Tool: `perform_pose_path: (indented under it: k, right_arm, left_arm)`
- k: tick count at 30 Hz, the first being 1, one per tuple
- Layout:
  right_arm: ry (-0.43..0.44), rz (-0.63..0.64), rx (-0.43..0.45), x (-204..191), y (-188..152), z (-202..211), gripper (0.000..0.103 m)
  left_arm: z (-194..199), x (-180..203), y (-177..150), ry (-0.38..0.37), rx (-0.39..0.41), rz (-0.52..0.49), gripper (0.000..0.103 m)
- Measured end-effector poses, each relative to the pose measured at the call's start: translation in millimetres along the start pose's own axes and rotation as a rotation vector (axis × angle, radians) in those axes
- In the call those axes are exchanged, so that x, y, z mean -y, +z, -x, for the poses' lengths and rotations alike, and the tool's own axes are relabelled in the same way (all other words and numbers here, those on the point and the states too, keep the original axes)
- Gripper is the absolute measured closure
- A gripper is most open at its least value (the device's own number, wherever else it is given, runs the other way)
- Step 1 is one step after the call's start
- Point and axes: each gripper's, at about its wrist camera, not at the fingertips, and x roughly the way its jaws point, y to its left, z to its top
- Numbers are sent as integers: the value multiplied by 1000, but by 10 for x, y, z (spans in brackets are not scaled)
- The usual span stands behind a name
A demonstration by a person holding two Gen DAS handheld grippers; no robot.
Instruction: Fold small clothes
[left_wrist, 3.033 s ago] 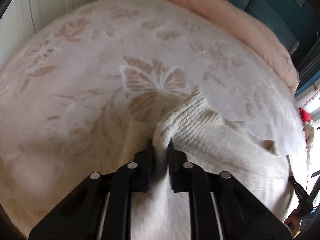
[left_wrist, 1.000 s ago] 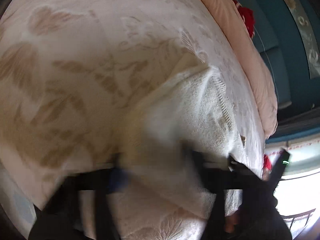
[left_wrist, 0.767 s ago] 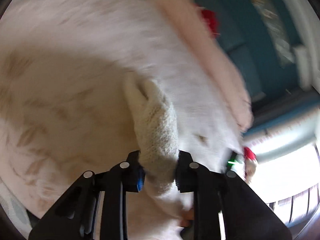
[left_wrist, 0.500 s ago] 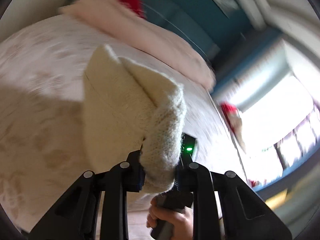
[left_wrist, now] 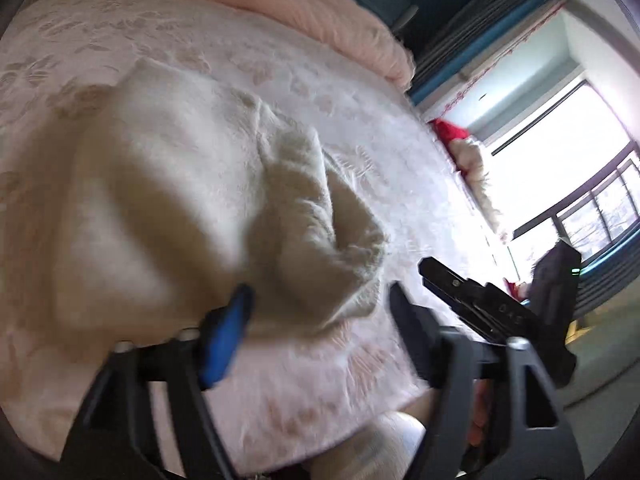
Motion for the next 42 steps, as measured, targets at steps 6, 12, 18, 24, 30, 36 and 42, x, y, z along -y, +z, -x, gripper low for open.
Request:
perform_pose_path:
  k: [6,12,18,24,30,36,42]
  right_arm:
    - [80,102,-1,-561,5,-94,32]
    - [-14,176,-49,-852,-6,-517,27]
    - [122,45,94,-666,214,-151,93]
    - [-74,-62,-123,127,-62,-610,93]
    - [55,-10,15,-311,378,-261,45]
    - [12,74,-237,-614,522,-1286,57]
    - [69,101,-12,-729,735,-641,95]
  left_arm:
    - [534,-392,-79,208,45,-50,19]
    - [389,-837,-235,306,8,70,19]
    - [280,-908,-182,286,-1,122,19]
    - [162,-849,-168,249,-15,95,16]
    - [90,-955,-191,188,-21,177,15]
    - [49,-933,-198,199,-41,163,15]
    - [154,-798,-66,206,-7,83,14]
